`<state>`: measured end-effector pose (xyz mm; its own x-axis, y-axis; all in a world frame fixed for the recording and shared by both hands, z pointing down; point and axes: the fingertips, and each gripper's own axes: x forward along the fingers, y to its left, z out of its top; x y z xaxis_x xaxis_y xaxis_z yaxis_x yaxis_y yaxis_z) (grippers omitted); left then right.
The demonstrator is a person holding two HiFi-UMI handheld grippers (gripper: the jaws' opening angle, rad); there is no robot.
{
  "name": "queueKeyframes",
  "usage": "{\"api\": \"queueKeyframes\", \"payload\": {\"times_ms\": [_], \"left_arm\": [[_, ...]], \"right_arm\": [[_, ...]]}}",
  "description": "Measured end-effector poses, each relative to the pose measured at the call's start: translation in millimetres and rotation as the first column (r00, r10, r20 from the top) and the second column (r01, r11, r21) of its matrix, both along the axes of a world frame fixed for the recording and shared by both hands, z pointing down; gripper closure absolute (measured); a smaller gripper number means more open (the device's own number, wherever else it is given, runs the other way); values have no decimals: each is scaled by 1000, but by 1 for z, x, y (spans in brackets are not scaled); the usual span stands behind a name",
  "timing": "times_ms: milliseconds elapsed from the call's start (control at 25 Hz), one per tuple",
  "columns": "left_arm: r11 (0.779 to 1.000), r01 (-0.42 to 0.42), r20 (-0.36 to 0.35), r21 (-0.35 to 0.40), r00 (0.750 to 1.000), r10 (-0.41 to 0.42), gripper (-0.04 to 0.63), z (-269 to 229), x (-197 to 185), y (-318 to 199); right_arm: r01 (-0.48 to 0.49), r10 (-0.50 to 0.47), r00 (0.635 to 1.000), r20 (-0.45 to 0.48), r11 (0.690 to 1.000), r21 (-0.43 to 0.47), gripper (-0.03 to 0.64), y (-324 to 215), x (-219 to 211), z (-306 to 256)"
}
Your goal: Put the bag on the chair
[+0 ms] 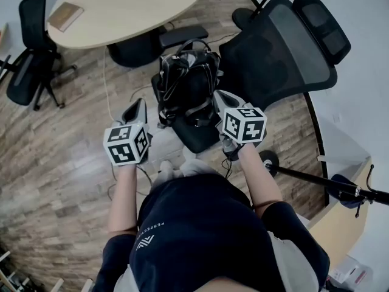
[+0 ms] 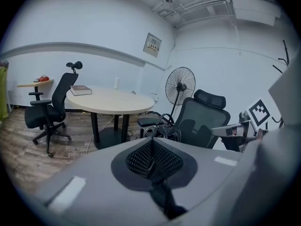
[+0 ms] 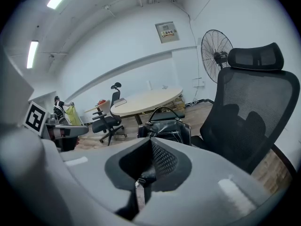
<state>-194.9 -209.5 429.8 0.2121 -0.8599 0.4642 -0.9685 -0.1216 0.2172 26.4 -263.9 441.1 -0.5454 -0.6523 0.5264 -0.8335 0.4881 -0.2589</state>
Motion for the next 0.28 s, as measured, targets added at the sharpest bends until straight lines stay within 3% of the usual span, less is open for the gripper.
{"api": "queueKeyframes", "payload": {"times_ms": [280], "left_arm": [[1000,10,12,-19,1000,-9,580,4,-2,0]], "right_arm": [[6,-6,1000,7,1000,-5,615,-5,1,2]]}}
